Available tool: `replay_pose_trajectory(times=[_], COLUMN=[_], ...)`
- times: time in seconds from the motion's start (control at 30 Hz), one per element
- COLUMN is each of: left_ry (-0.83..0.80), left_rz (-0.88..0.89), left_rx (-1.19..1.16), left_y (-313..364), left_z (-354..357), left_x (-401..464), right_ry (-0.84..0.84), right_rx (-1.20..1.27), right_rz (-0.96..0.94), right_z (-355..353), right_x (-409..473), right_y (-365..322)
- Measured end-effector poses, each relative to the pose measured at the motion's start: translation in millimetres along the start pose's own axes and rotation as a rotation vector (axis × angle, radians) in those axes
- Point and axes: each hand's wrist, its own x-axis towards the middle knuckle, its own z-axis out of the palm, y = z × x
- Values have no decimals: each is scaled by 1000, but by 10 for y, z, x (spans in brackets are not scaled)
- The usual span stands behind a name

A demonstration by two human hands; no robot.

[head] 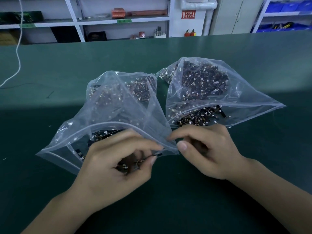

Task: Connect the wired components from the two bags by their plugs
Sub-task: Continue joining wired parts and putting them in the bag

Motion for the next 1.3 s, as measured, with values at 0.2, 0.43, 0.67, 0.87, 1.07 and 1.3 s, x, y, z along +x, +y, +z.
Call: replay_pose_trajectory(times=[0.2, 0.43, 0.67, 0.87, 1.07, 1.3], left_ry=[79, 102, 93, 75, 71, 99], left_rz=[-131, -153, -148, -106, -108, -128], left_rx=[-136, -145, -100, -90, -77, -22], left_y=[34, 48, 44, 23, 1, -16], left_z=[106, 105, 67, 88, 94, 114], left_x=[-34, -13, -7, -7, -23, -25], right_ry=[-47, 38, 88, 56, 55, -18], right_rx=[10, 4, 210, 248, 251, 229], right_rz=[-54, -42, 92, 142, 157, 125], right_z=[65, 89, 108, 112, 130, 156], right_x=[-2, 3, 6, 4, -6, -5], right_y=[-56, -43, -136, -147, -130, -119])
